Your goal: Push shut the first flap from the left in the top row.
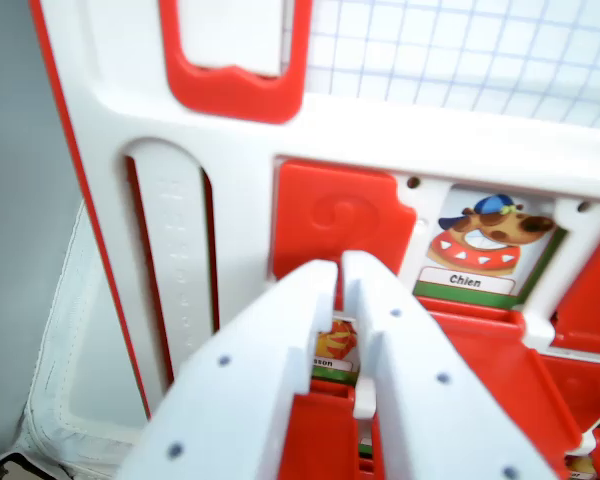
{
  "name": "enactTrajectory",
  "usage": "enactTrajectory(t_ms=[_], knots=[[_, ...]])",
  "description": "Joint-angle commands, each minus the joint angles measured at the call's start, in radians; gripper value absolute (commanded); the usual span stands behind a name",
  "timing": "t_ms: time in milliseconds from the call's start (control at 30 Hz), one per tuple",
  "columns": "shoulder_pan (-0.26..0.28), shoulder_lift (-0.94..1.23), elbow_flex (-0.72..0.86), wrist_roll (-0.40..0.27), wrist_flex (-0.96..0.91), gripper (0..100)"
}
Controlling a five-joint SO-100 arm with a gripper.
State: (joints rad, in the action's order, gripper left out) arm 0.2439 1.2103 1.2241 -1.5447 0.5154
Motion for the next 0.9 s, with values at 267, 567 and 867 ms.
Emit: enactTrajectory(t_ms=[267, 567, 867], knots=[[0.002, 0.029, -0.163, 0.003, 0.018, 0], [0.015, 0.19, -0.086, 0.018, 0.091, 0], [-0.002, 0.445, 0.038, 0.041, 0.268, 0]])
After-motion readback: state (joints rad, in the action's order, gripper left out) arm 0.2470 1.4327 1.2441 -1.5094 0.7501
